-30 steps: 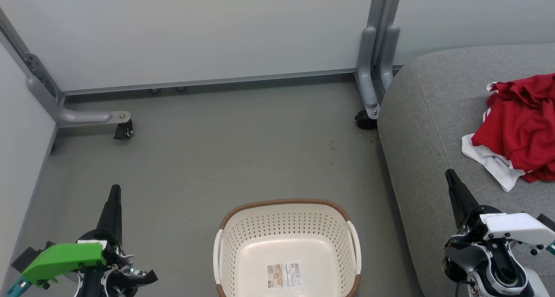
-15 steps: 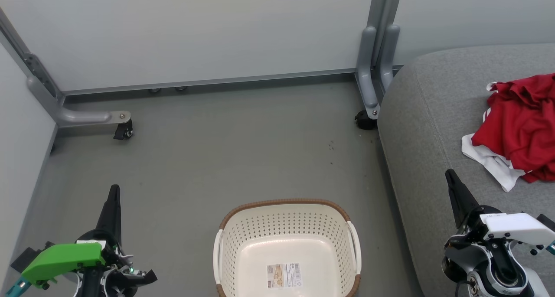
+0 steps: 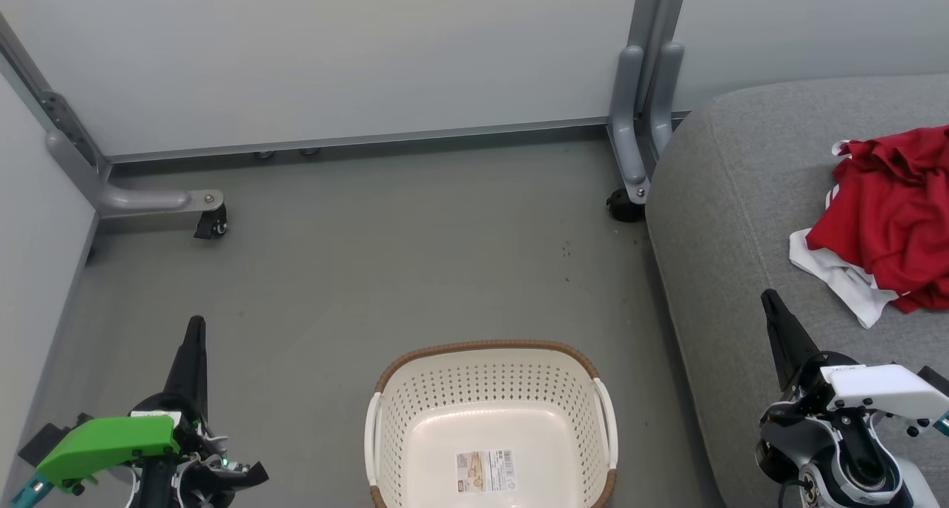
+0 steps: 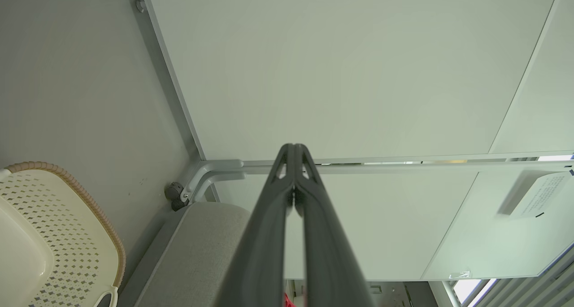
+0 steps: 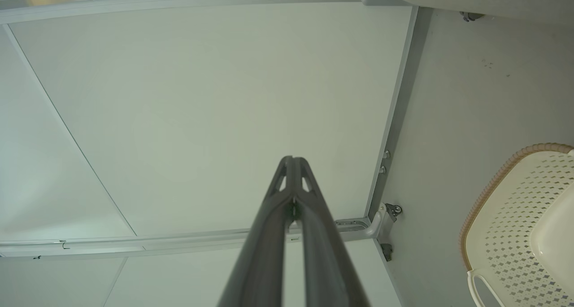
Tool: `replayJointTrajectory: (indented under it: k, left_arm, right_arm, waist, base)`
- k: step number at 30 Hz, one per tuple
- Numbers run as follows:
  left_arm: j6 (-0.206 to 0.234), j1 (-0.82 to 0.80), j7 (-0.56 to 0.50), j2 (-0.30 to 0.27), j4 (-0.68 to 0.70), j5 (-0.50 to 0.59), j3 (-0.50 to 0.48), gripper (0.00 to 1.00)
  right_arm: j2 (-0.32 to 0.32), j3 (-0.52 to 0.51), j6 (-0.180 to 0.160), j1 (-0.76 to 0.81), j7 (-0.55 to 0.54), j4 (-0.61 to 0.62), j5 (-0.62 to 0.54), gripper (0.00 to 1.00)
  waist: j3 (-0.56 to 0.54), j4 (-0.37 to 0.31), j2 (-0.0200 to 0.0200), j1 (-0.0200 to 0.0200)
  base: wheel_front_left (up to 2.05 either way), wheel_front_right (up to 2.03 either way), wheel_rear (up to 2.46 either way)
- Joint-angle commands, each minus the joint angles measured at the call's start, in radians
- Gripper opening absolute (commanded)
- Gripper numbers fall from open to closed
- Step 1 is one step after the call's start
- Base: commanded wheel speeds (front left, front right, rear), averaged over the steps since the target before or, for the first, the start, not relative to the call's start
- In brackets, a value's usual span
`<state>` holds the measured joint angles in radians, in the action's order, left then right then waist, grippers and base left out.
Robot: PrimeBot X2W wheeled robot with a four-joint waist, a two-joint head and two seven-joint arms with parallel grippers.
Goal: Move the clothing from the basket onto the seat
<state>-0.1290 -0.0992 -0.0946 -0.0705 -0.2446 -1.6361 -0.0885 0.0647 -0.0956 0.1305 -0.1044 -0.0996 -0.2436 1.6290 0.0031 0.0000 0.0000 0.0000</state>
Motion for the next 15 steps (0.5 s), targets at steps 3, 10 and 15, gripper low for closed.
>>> replayJointTrajectory:
  k: [3,10,15]
  left_arm:
    - [-0.004,-0.017,-0.002,0.003,-0.001,0.006,-0.003,0.00]
    - [-0.004,-0.017,-0.005,0.005,-0.002,0.008,-0.005,0.00]
    - [-0.004,-0.018,-0.006,0.006,-0.001,0.009,-0.007,0.00]
  right_arm:
    - [-0.003,-0.004,0.000,-0.007,-0.004,-0.002,-0.003,0.00]
    - [-0.003,-0.005,0.000,-0.007,-0.005,-0.002,-0.005,0.00]
    - [-0.004,-0.006,0.000,-0.007,-0.006,-0.002,-0.005,0.00]
  waist:
    - [0.000,0.000,0.0000,0.0000]
    - [0.000,0.000,0.0000,0.0000]
    - [0.000,0.000,0.0000,0.0000]
  base:
    - [0.00,0.00,0.00]
    - [0.00,0.00,0.00]
    - [0.00,0.00,0.00]
